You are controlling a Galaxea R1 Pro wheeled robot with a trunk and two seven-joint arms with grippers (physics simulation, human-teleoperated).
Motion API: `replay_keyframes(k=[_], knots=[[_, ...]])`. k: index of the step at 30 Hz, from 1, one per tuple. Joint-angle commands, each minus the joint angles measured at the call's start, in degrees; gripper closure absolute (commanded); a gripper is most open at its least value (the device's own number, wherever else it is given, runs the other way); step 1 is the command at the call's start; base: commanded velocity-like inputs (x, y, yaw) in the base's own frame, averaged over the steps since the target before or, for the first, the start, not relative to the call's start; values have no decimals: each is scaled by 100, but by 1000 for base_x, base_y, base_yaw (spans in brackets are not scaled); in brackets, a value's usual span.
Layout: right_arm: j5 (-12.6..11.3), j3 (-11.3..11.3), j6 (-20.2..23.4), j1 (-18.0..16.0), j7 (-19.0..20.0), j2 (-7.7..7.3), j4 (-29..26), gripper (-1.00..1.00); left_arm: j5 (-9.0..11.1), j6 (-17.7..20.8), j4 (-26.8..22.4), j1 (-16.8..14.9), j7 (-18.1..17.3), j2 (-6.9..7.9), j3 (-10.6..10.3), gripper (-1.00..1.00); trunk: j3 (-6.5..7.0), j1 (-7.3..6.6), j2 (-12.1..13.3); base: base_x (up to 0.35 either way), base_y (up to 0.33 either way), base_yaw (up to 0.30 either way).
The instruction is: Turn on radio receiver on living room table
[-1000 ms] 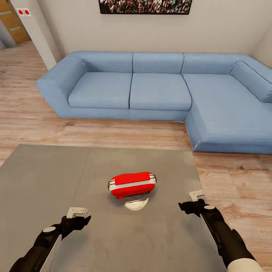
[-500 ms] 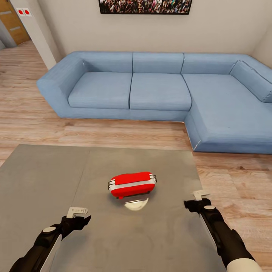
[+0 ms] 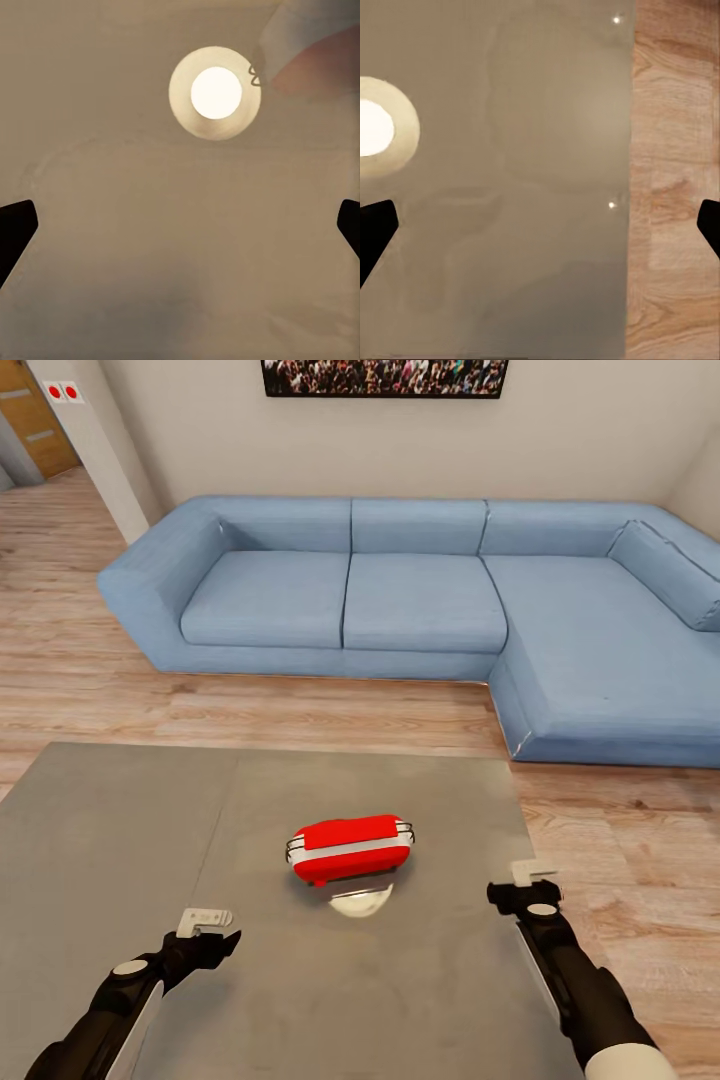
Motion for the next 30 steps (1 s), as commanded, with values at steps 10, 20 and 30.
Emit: replay_keyframes(k=[10, 20, 30], knots=[[49, 263, 171, 0, 1447, -40, -147, -100, 0, 2, 0, 1, 0, -8, 0, -100, 0, 0, 0, 0, 0, 0], [167, 205, 72, 312, 1380, -12, 177, -100, -4, -21, -35, 9, -9, -23, -27, -100, 0, 0, 0, 0, 0, 0], [179, 204, 126, 333, 1384, -21, 369, -100, -9, -14, -36, 9, -9, -28, -35, -100, -42, 0, 0, 0, 0, 0]])
